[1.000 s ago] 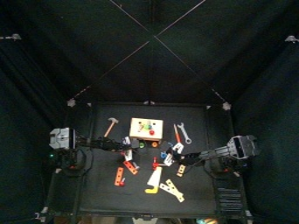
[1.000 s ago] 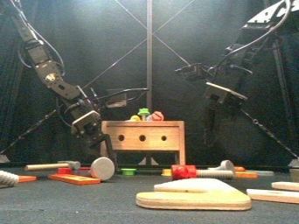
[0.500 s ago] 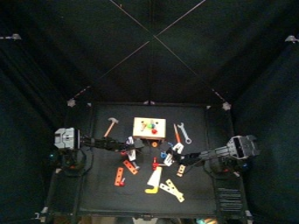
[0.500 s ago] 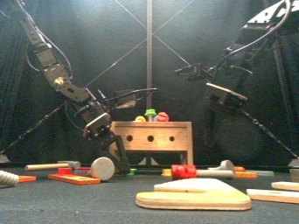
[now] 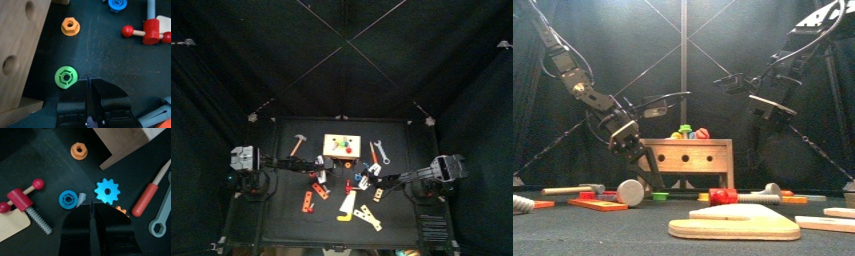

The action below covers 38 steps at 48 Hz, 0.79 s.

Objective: Move green nut to below bench

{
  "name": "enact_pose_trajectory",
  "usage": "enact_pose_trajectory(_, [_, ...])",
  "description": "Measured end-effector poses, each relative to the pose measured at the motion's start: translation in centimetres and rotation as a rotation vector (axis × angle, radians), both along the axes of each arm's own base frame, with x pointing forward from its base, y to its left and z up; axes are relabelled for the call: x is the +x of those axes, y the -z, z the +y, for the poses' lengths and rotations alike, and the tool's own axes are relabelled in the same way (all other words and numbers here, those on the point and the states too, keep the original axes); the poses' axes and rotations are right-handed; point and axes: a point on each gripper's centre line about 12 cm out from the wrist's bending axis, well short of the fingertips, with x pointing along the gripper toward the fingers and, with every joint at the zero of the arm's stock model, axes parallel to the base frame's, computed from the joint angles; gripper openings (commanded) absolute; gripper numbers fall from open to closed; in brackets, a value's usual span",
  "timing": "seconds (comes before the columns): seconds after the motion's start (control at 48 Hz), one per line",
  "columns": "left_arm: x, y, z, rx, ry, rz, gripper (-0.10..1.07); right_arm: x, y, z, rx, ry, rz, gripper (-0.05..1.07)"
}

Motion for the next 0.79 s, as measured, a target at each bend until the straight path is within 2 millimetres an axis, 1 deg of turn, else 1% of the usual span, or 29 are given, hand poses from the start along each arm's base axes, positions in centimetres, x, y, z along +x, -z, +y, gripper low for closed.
enact_pose_trajectory(0.208, [-1.6,-1.7,-1.0,0.006,0.02,-0.035,0.45,0.1,-0.1,0.2,0.0,-0.006,-0.005,0.21])
enact_pose_trajectory(0.438, [-4.0,-3.6,-2.2,0.015,0.047,-0.089,0.45,0.2,-0.1,0.4,0.001,-0.013,-0.002,0.21])
enact_pose_trajectory(0.792, [-8.6,-5.6,-2.8,0.051,0.041,-0.299,0.45,0.3,-0.3,0.6,0.003,-0.018,-0.008,0.21])
